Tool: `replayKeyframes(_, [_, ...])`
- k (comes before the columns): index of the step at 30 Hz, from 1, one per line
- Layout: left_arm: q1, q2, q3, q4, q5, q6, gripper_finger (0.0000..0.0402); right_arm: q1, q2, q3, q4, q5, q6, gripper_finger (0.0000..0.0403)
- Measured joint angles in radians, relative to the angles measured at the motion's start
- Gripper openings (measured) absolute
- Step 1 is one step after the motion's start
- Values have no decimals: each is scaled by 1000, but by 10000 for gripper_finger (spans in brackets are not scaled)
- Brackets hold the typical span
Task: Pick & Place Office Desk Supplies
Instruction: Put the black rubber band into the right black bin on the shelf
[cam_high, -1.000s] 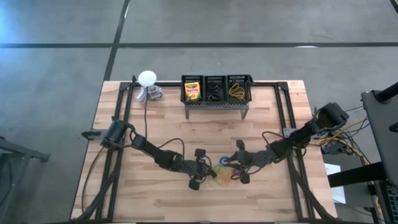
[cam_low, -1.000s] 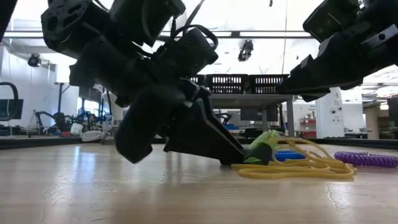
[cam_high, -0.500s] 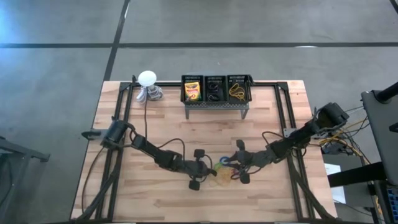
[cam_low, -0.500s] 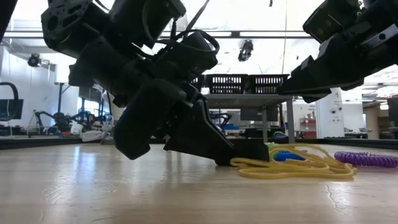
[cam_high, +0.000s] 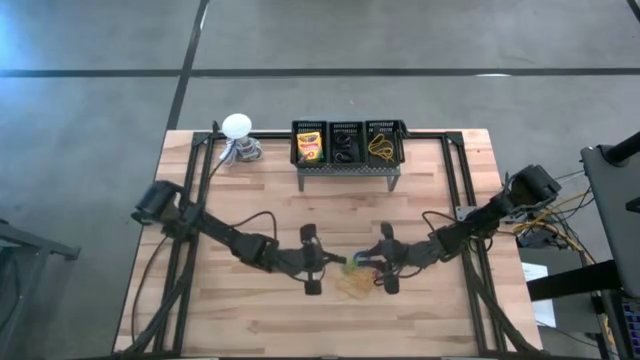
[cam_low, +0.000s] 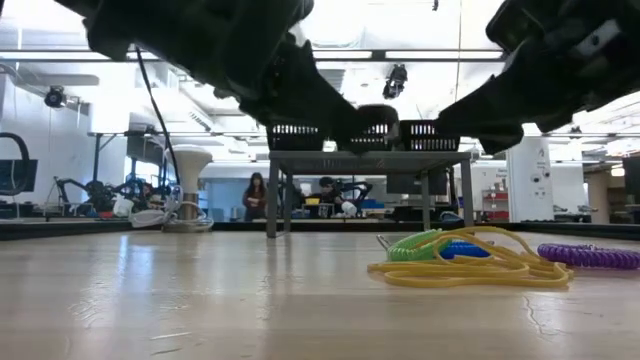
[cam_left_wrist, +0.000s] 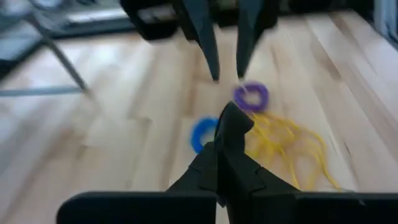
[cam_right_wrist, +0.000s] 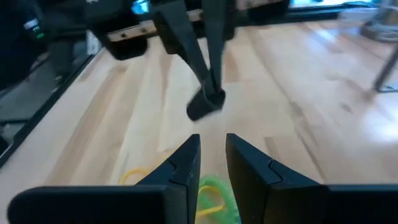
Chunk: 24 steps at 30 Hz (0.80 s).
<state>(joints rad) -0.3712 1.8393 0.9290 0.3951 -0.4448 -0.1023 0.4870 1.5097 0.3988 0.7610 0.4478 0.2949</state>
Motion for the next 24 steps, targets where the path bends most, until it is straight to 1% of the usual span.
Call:
replayKeyframes(3, [-4,-6,-42,74,-56,-2,6,-1,0,0,5,26,42,87])
replayKeyframes(6, [-5,-5,-83,149,-62,-10,6,-1,41,0,61,27,44,106])
replayKeyframes(9, [-8,-6,-109,201,-65,-18,6,-2,128,10,182,44,22,129])
replayKeyframes(11, [-10,-4,-121,208,-64,-35,7,-2,198,23,275,73,-9,144])
replayKeyframes(14, [-14,-3,-130,213,-65,-64,7,-4,293,63,367,79,-57,161])
replayKeyframes(18, [-20,-3,-135,214,-64,-79,7,-2,375,138,377,93,-119,171])
replayKeyframes(21, [-23,-3,-135,215,-61,-79,7,-2,393,185,373,172,-159,168])
replayKeyframes(24, [-25,-3,-135,214,-61,-82,7,0,376,202,307,261,-158,158])
